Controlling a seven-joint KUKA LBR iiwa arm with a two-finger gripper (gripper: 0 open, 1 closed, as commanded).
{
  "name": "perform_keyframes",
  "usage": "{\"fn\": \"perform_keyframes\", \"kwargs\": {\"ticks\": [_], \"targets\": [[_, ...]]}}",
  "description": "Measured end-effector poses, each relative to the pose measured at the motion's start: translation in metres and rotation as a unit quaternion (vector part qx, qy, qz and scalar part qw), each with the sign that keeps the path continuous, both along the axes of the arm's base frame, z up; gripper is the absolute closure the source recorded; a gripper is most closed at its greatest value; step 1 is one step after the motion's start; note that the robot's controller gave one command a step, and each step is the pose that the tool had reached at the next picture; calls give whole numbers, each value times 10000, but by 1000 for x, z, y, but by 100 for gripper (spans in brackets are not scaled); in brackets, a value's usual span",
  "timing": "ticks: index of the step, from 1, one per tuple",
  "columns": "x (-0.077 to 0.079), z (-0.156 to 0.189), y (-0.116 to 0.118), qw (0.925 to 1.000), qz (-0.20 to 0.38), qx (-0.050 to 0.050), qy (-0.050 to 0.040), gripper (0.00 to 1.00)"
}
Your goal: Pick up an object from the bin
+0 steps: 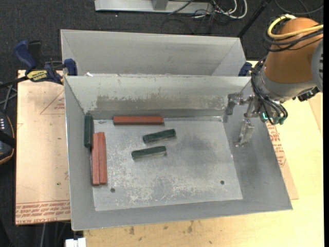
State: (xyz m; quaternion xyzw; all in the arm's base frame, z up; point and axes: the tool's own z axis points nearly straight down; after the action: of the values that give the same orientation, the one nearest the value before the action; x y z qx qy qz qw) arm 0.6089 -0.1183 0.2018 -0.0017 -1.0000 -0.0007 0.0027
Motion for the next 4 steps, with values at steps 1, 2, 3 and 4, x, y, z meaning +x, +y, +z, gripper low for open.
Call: {"fn": "perform_keyframes", "kwargs": {"ticks": [1, 2, 3, 4], "targets": [[2, 5, 1, 10000, 15, -5, -37, 0], [9, -50, 37, 9981, -615, -4, -52, 0], [19, -57, 70, 9988, 488, -3, -40, 0], [22, -67, 132, 9985, 541, 0, -39, 0]]}}
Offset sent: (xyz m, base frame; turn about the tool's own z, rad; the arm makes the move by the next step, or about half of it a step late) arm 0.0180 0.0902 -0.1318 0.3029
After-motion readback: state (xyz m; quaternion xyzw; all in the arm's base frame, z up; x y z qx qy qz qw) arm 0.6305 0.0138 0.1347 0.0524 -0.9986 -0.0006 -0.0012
